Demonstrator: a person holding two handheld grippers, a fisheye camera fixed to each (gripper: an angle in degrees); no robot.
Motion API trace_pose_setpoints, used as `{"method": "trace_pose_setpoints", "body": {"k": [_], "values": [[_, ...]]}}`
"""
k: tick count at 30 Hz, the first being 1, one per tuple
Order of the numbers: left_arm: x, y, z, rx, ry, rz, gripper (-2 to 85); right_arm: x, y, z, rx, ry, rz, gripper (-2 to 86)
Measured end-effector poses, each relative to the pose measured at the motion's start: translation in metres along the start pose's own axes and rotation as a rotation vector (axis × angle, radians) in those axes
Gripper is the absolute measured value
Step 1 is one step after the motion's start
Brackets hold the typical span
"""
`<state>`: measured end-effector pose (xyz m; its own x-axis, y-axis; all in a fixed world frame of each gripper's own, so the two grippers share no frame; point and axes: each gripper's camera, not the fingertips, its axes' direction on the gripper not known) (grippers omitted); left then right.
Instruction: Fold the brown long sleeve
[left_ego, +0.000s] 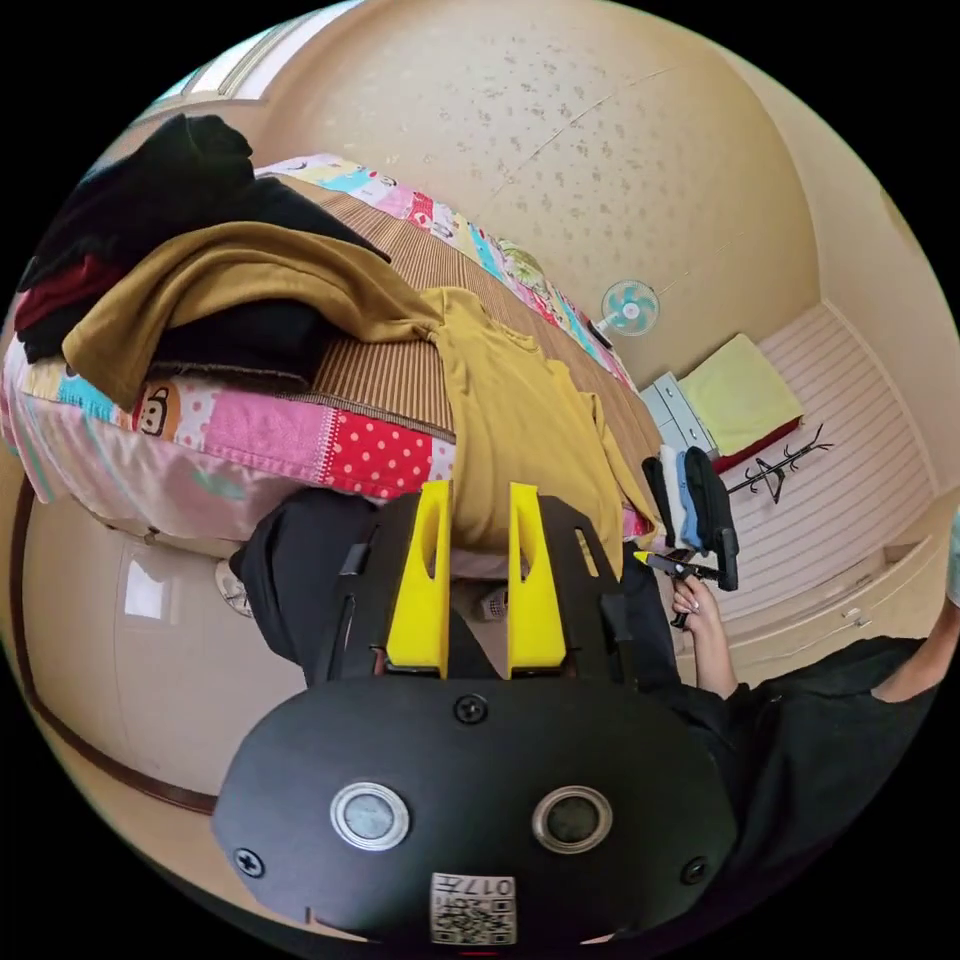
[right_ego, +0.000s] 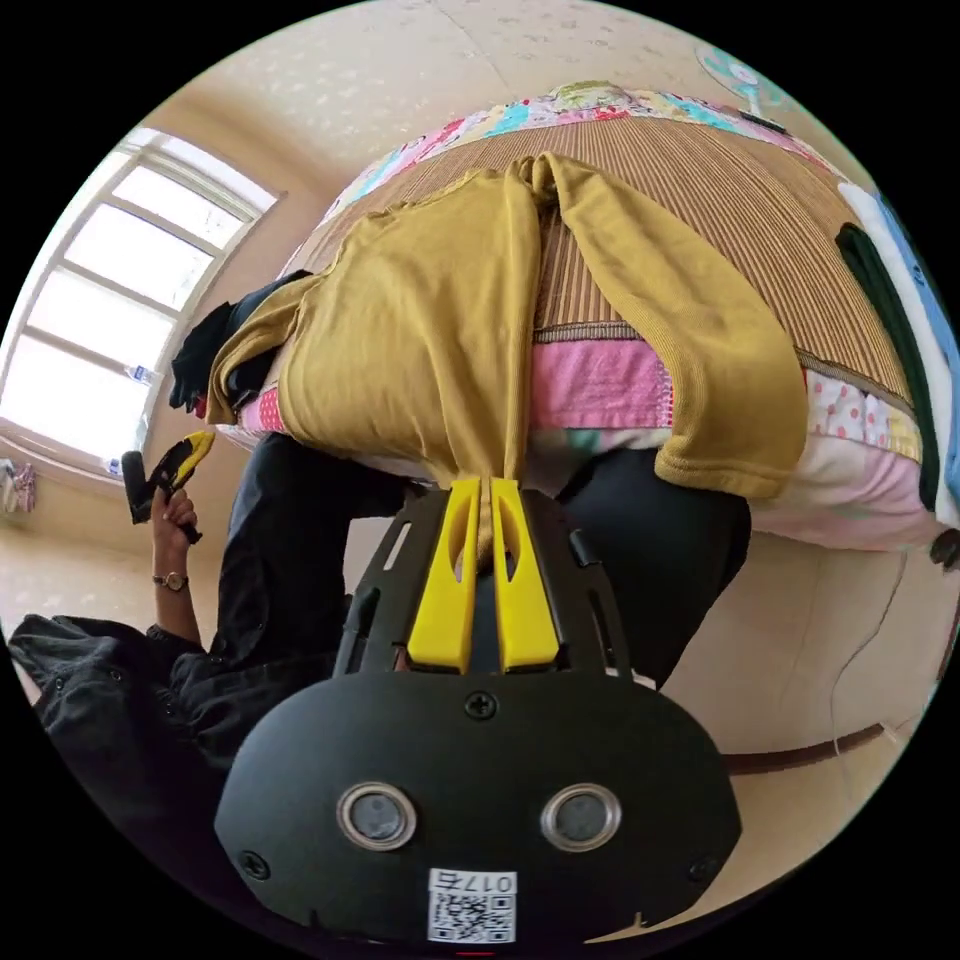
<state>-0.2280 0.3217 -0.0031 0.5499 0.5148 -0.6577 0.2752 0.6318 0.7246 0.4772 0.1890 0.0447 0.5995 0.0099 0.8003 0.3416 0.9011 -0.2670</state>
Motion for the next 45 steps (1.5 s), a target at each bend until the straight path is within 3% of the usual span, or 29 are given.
{"method": "trace_pose_setpoints", "body": {"k": [1,3,6,10,14,16,19,21,25,28,32,33,36,41,45], "values": [[0.004,-0.002,0.012,-0.007,0.022,0.014,8.9,0.016,-0.002,-0.011,0.045,-0.083,0.057,5.3],[0.02,-0.011,0.068,-0.054,0.082,0.066,9.0,0.09,-0.001,-0.043,0.256,-0.471,0.315,7.9],[0.035,-0.011,0.127,-0.03,0.004,0.129,8.7,0.165,0.013,-0.048,0.441,-0.83,0.636,10.4],[0.038,0.012,0.169,-0.009,-0.134,0.156,6.6,0.195,0.018,-0.039,0.446,-0.994,0.846,12.4],[0.026,0.017,0.161,-0.041,-0.058,0.193,4.9,0.209,0.013,-0.036,0.526,-1.085,0.953,11.9],[0.012,0.021,0.157,-0.042,0.012,0.15,4.8,0.215,0.009,-0.041,0.545,-0.999,1.012,9.3],[-0.007,0.03,0.154,-0.027,0.109,0.066,4.2,0.202,-0.007,-0.085,0.732,-0.713,0.976,4.3],[-0.01,0.035,0.154,-0.021,0.128,0.052,3.9,0.155,-0.039,-0.138,0.935,-0.539,0.761,3.4],[-0.003,0.041,0.156,-0.019,0.104,0.069,3.5,0.025,-0.116,-0.185,1.079,-0.257,0.248,3.1],[0.006,0.046,0.158,-0.017,0.071,0.105,3.1,-0.078,-0.186,-0.15,0.953,-0.286,-0.07,3.4],[0.01,0.056,0.162,0.004,0.075,0.102,2.9,-0.191,-0.255,0.003,0.521,-0.365,-0.413,4.9],[0.011,0.058,0.163,0.008,0.079,0.1,2.9,-0.21,-0.262,0.066,0.332,-0.358,-0.45,5.6],[0.016,0.062,0.167,0.007,0.079,0.1,3.5,-0.223,-0.234,0.201,0.028,-0.318,-0.43,8.1],[0.033,0.066,0.173,-0.004,0.045,0.112,4.3,-0.205,-0.162,0.289,-0.072,-0.214,-0.371,8.7],[0.055,0.07,0.153,0.126,-0.091,0.117,6.3,-0.196,-0.122,0.263,0.084,-0.034,-0.388,8.6]]}}
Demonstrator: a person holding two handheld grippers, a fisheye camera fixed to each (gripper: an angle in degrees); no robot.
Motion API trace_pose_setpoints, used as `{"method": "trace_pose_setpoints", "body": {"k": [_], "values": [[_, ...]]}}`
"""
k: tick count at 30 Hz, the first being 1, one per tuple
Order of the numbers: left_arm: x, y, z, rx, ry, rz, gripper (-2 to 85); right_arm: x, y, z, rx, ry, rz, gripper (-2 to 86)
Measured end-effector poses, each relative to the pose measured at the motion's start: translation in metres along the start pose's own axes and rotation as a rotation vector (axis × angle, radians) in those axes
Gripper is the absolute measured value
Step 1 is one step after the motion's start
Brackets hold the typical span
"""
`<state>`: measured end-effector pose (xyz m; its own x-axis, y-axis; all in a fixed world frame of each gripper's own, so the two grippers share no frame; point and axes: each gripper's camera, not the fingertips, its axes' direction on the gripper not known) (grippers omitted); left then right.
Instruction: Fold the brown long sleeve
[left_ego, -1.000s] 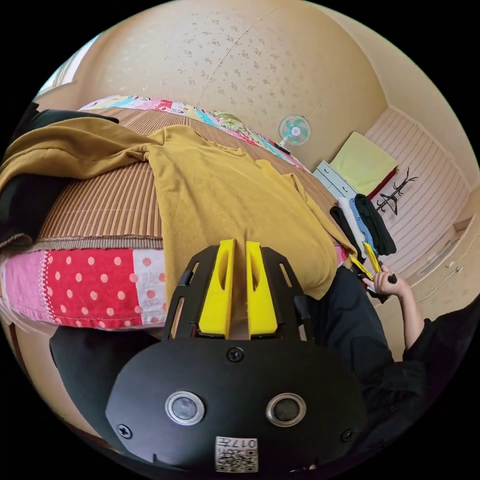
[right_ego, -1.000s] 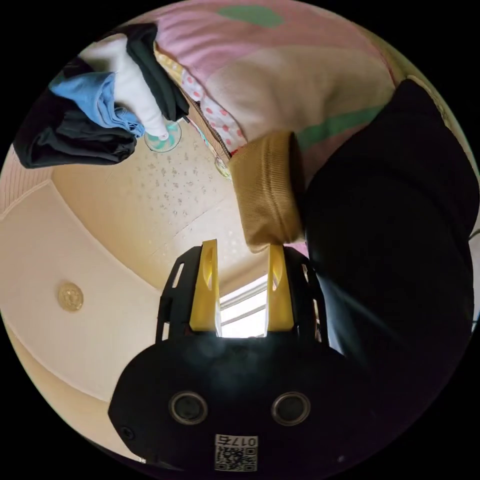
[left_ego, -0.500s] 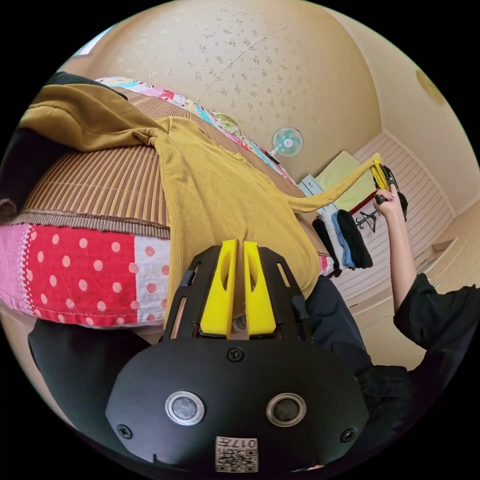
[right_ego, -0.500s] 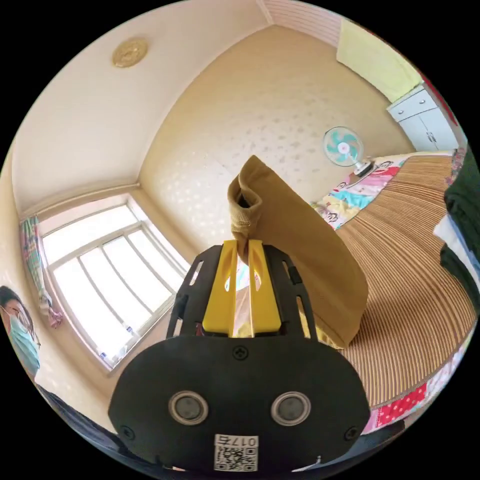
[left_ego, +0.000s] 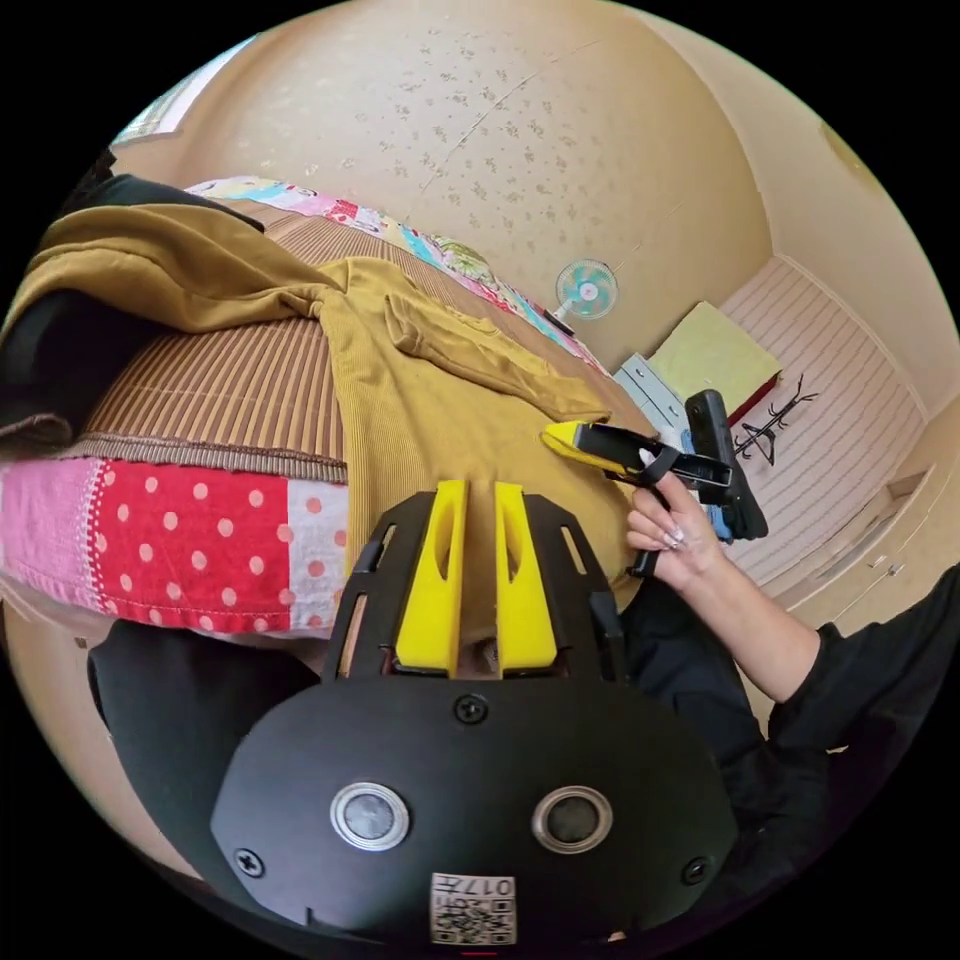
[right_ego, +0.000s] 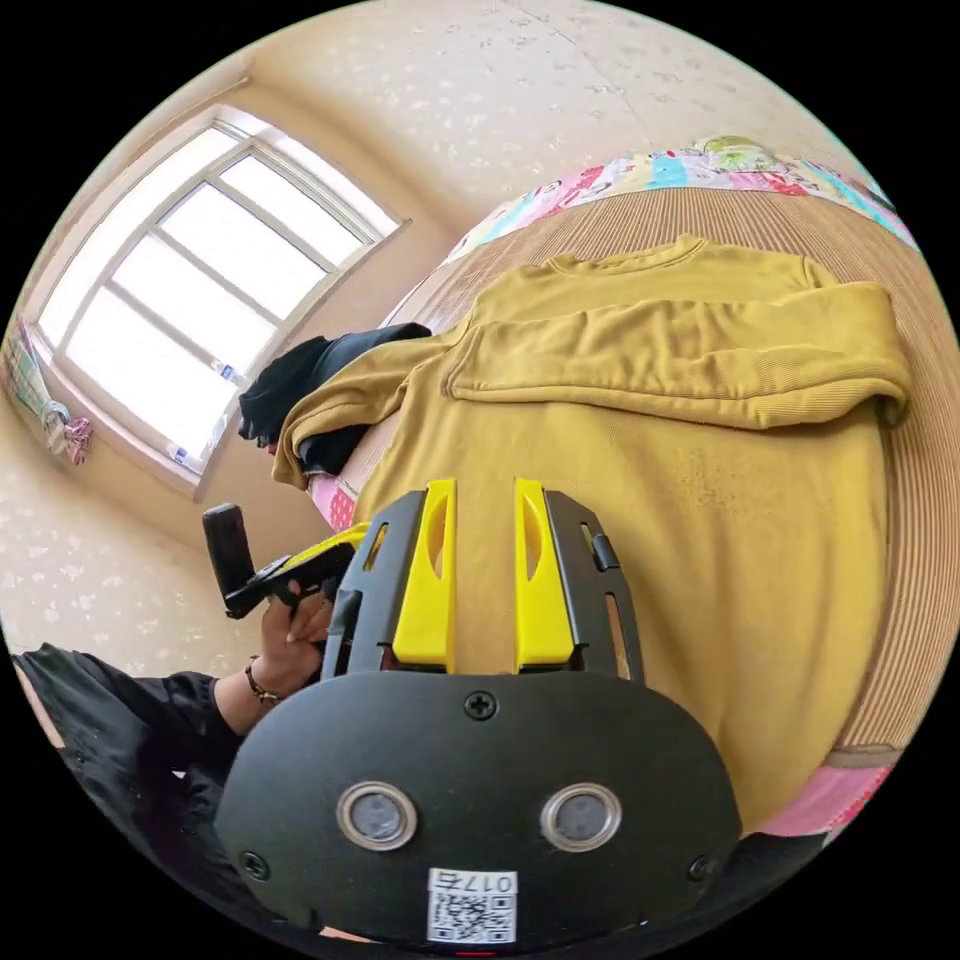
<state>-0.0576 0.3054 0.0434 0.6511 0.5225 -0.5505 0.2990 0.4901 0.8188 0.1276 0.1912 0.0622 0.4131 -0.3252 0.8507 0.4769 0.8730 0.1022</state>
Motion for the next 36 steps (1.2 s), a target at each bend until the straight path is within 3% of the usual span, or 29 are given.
{"method": "trace_pose_setpoints", "body": {"k": [2,6,8,12,19,26,34,36], "values": [[0.002,0.002,-0.009,0.06,-0.08,-0.036,9.1,0.002,0.012,-0.02,0.073,0.167,0.018,8.5],[0.008,-0.002,0.014,-0.027,-0.165,-0.06,8.0,0.021,0.032,-0.025,0.084,0.615,0.123,7.9],[0.02,-0.005,0.027,-0.078,-0.23,-0.034,5.1,0.034,0.036,0.0,-0.054,0.672,0.121,7.4],[0.054,-0.008,0.045,-0.153,-0.361,0.07,2.1,0.009,0.068,0.034,-0.027,0.819,-0.036,5.0],[0.064,0.001,0.038,-0.133,-0.371,-0.011,0.4,0.01,0.107,0.043,0.15,0.83,0.057,5.1],[0.102,0.001,0.009,0.098,-0.183,0.035,1.9,0.015,0.133,0.056,0.322,0.747,0.079,3.6],[0.125,-0.138,0.078,0.051,-0.141,0.082,7.8,0.018,0.131,0.065,0.29,0.805,0.055,3.1],[0.12,-0.196,0.12,-0.046,-0.161,0.054,8.5,0.021,0.131,0.065,0.286,0.821,0.046,3.1]]}}
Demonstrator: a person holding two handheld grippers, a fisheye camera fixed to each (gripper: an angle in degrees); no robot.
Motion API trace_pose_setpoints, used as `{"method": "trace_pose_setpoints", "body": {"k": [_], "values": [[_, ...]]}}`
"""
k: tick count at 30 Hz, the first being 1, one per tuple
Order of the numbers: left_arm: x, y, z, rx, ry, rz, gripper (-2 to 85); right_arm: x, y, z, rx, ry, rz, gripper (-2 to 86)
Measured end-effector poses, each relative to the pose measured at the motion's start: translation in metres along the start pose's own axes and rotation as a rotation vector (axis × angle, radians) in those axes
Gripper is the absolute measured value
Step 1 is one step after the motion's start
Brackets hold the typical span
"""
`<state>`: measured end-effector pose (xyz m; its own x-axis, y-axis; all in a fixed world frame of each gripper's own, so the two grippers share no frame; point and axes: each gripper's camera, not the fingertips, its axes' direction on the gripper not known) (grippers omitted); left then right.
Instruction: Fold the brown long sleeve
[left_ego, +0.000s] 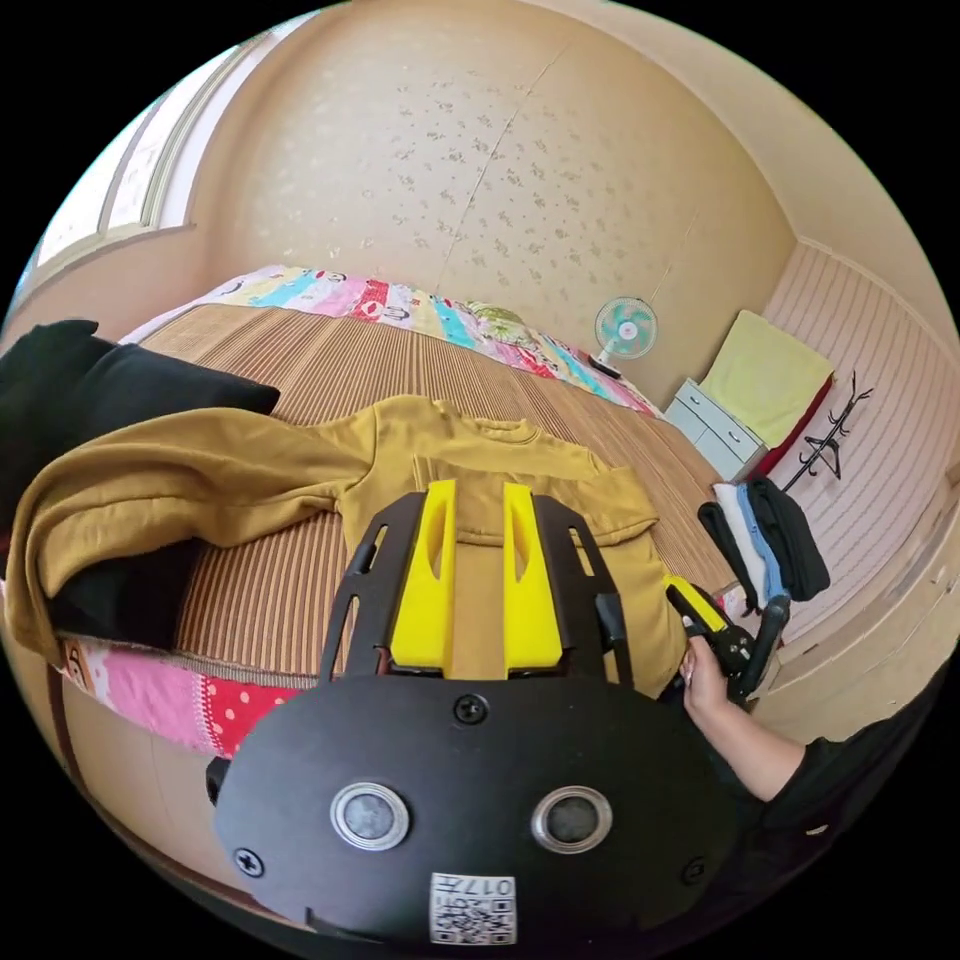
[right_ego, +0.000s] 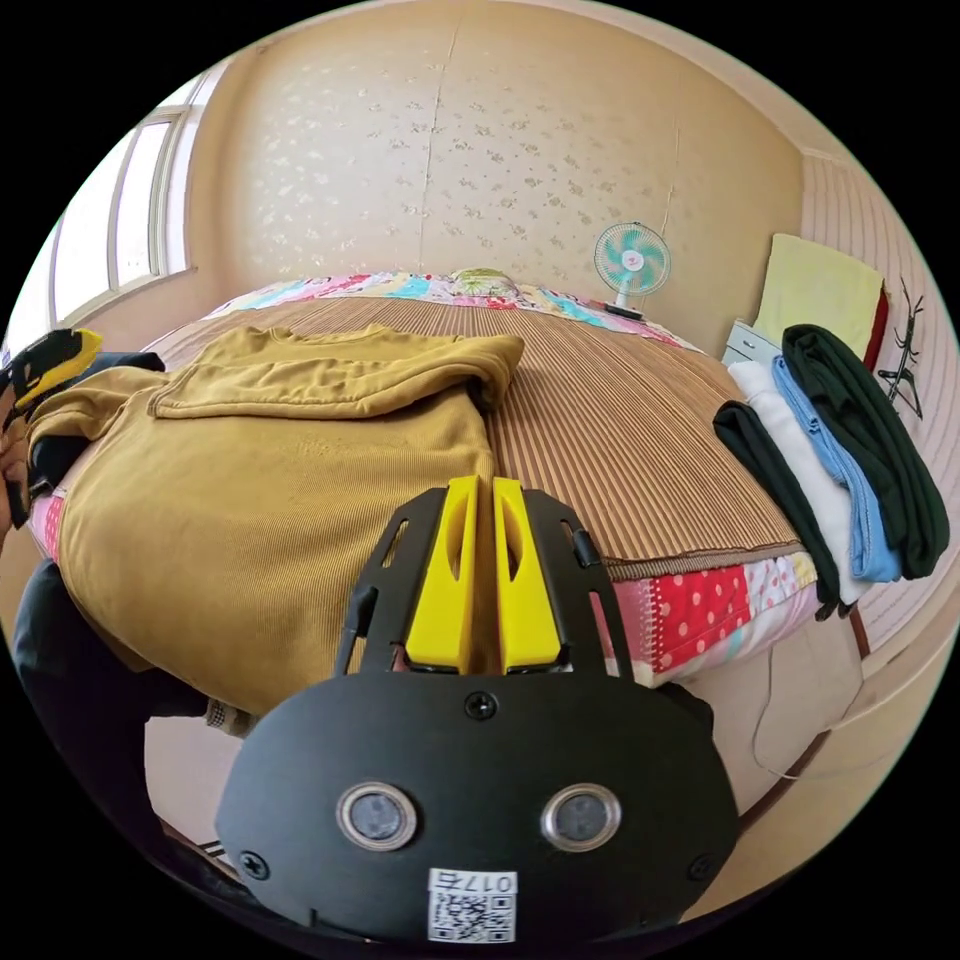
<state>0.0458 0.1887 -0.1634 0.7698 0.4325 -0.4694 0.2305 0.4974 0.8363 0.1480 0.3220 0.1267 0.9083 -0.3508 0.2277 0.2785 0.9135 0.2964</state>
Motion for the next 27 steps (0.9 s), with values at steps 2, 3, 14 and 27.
{"method": "trace_pose_setpoints", "body": {"k": [2,3,14,27], "values": [[-0.004,-0.034,0.029,-0.032,-0.013,0.007,9.4,0.008,0.0,0.002,0.001,-0.028,0.019,3.1],[-0.011,-0.05,0.049,-0.047,-0.027,-0.009,9.9,0.017,-0.001,0.004,0.004,-0.06,0.043,3.1],[0.038,-0.077,0.107,-0.171,-0.297,0.064,3.1,0.069,-0.005,0.014,0.009,-0.21,0.159,3.1],[-0.042,-0.129,-0.001,0.035,-0.215,-0.128,2.0,0.103,-0.014,0.019,0.016,-0.2,0.163,3.0]]}}
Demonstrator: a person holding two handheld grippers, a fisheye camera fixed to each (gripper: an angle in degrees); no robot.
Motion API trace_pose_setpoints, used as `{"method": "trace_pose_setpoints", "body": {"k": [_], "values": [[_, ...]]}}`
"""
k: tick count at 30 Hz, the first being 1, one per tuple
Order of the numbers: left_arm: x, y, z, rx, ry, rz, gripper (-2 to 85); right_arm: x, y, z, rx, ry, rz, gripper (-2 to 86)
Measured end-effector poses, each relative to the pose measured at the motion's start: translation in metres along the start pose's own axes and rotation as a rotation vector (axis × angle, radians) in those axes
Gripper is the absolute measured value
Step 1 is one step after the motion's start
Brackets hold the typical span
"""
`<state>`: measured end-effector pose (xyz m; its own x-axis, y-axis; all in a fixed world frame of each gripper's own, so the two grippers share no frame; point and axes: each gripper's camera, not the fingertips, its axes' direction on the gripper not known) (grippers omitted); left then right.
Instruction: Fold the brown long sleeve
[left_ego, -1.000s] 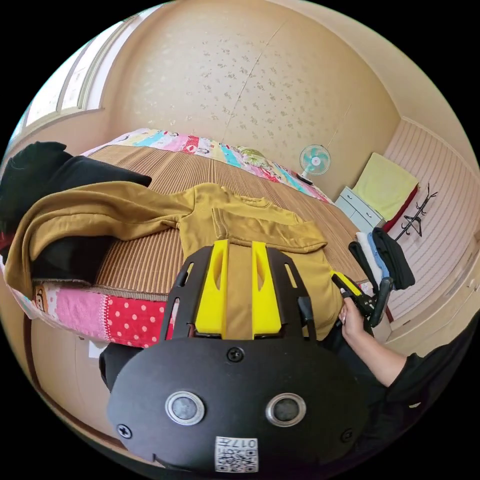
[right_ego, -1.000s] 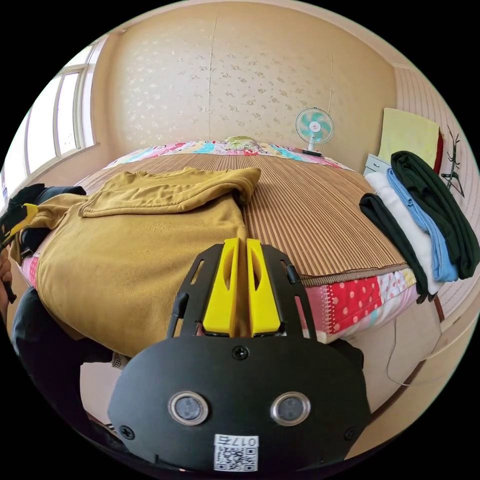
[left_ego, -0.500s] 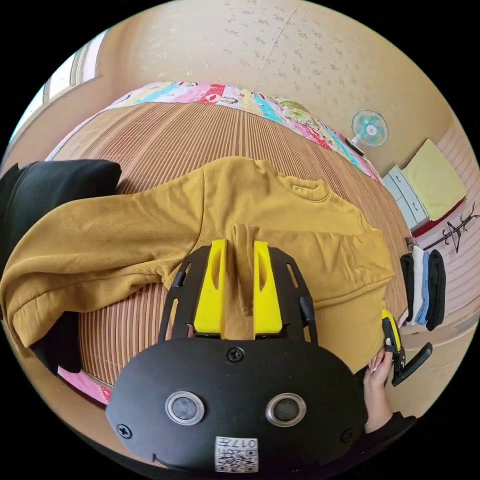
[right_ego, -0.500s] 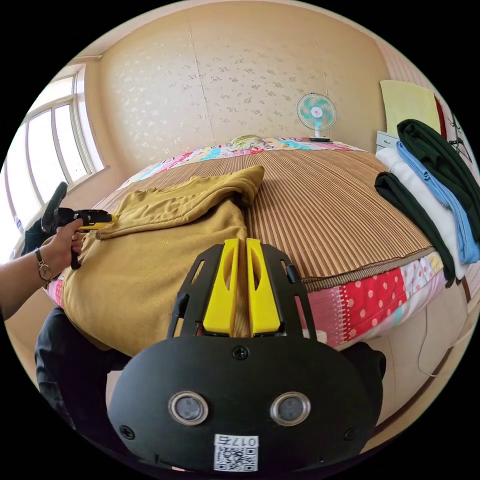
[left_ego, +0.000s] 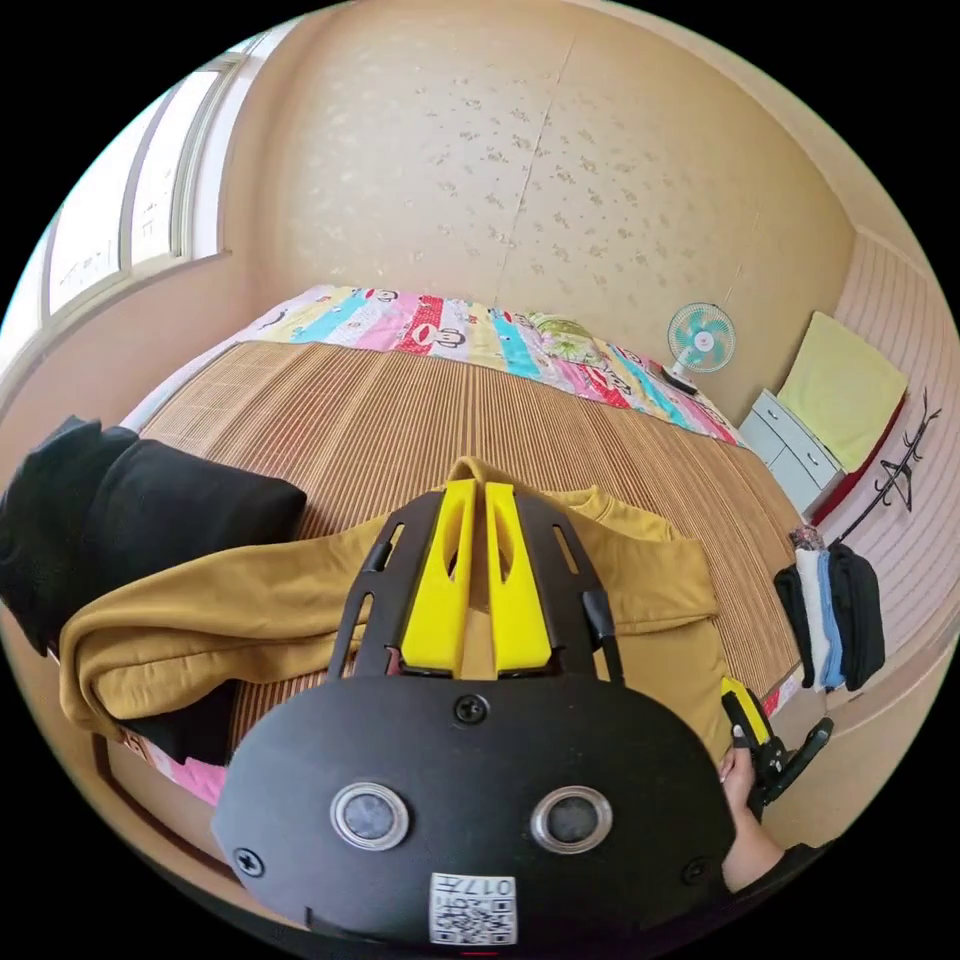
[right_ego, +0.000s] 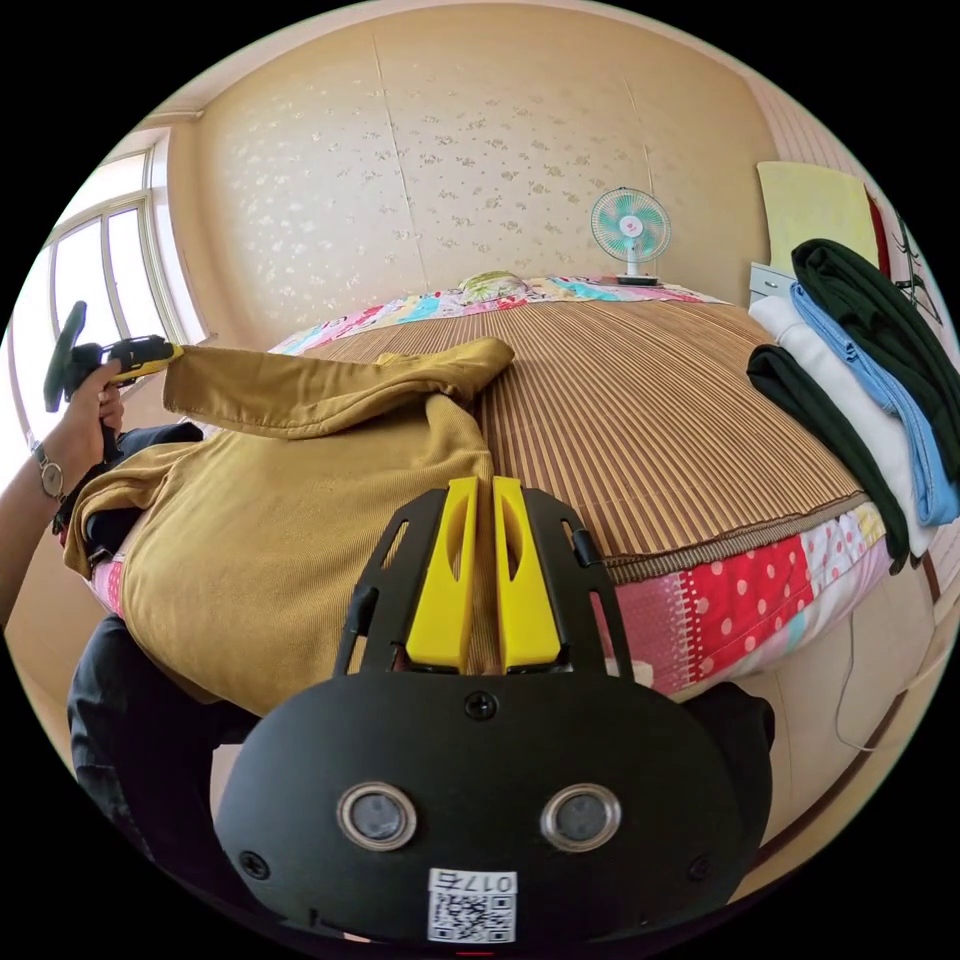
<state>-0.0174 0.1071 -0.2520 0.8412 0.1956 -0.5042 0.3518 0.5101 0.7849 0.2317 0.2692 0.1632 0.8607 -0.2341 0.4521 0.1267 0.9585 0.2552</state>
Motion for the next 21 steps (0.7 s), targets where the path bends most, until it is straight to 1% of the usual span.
{"method": "trace_pose_setpoints", "body": {"k": [3,6,10,13,15,18,21], "values": [[-0.06,0.028,-0.011,-0.051,0.025,-0.106,3.7,0.006,-0.003,-0.001,0.003,0.001,-0.001,3.0],[-0.098,0.076,-0.05,-0.035,0.075,-0.112,5.0,0.013,-0.007,-0.002,0.005,-0.002,0.001,3.0],[-0.147,0.128,-0.102,-0.009,0.042,-0.154,4.9,0.019,-0.011,-0.003,0.007,0.003,0.0,3.0],[-0.218,0.146,-0.154,0.087,0.088,-0.309,5.3,0.024,-0.014,-0.004,0.01,0.007,-0.001,2.9],[-0.284,0.153,-0.191,0.188,0.155,-0.472,7.7,0.029,-0.017,-0.005,0.012,0.003,0.0,2.8],[-0.355,0.15,-0.228,0.283,0.22,-0.61,10.5,0.034,-0.02,-0.006,0.016,-0.004,0.004,2.8],[-0.416,0.143,-0.263,0.33,0.193,-0.71,12.0,0.039,-0.022,-0.008,0.02,-0.006,0.006,2.9]]}}
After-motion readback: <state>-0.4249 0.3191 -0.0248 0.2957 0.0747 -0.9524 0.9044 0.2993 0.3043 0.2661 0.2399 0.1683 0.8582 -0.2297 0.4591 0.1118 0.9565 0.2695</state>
